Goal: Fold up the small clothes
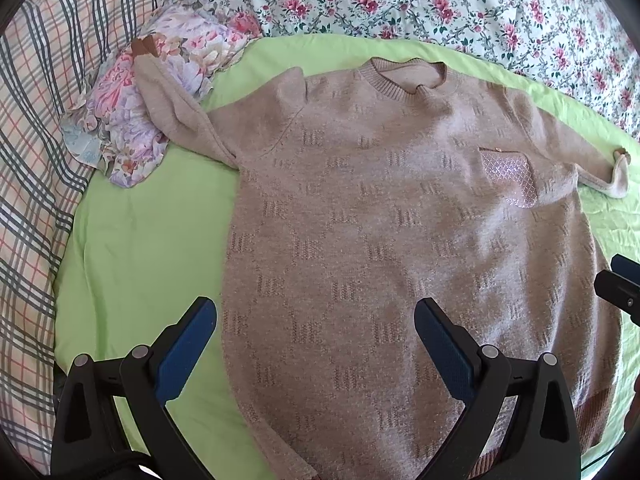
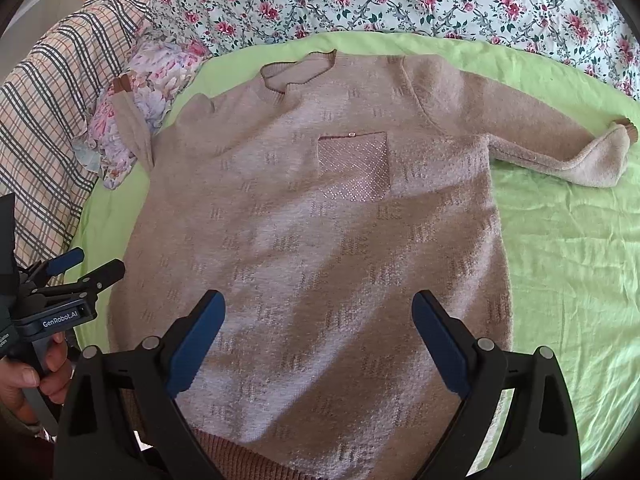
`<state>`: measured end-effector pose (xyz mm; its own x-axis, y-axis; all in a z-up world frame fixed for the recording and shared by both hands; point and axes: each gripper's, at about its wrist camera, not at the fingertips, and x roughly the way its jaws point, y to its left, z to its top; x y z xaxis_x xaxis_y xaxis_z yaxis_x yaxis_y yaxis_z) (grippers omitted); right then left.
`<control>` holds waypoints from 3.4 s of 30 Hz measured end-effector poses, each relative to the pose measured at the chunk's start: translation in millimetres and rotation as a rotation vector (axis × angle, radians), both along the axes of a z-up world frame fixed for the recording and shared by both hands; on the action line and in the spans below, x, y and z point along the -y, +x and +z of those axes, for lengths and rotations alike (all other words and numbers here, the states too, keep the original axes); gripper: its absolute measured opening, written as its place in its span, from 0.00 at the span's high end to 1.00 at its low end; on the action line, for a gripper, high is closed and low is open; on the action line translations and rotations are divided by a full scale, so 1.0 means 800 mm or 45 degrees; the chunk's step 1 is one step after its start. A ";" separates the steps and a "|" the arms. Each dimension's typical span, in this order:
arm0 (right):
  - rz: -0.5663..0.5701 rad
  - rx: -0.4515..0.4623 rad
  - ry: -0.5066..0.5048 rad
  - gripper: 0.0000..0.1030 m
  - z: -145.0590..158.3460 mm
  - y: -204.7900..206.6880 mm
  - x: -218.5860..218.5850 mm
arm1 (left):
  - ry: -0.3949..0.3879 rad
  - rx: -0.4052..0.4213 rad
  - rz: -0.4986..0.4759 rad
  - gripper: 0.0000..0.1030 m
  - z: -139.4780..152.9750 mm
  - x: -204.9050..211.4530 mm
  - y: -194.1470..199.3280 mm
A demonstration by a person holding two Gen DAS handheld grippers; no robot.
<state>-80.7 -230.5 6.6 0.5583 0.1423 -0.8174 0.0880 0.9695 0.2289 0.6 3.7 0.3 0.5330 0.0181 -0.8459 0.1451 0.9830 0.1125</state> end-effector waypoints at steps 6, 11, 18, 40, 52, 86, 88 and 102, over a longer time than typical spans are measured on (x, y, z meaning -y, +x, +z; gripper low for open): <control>0.001 0.004 0.012 0.08 -0.003 -0.004 0.000 | 0.004 0.004 0.006 0.03 -0.001 0.000 -0.002; 0.012 0.021 0.033 0.08 -0.003 -0.003 0.000 | 0.005 0.015 0.001 0.03 0.000 0.001 -0.003; 0.015 0.024 0.040 0.08 -0.004 -0.004 -0.001 | 0.021 -0.009 -0.003 0.03 0.001 0.001 -0.002; 0.029 0.061 0.092 0.08 -0.003 -0.001 -0.002 | -0.028 0.061 -0.003 0.03 -0.001 -0.001 0.003; 0.014 0.022 0.105 0.08 -0.007 0.005 0.002 | -0.011 0.036 -0.015 0.03 -0.004 0.005 0.013; -0.634 0.123 0.234 0.21 0.011 0.011 0.273 | -0.038 -0.132 0.028 0.03 -0.025 0.007 0.083; -0.764 0.153 0.220 0.26 0.017 0.020 0.331 | -0.027 -0.144 0.029 0.03 -0.029 0.007 0.086; -1.050 0.085 0.206 0.69 -0.015 0.097 0.528 | 0.047 -0.230 -0.041 0.03 -0.051 0.034 0.099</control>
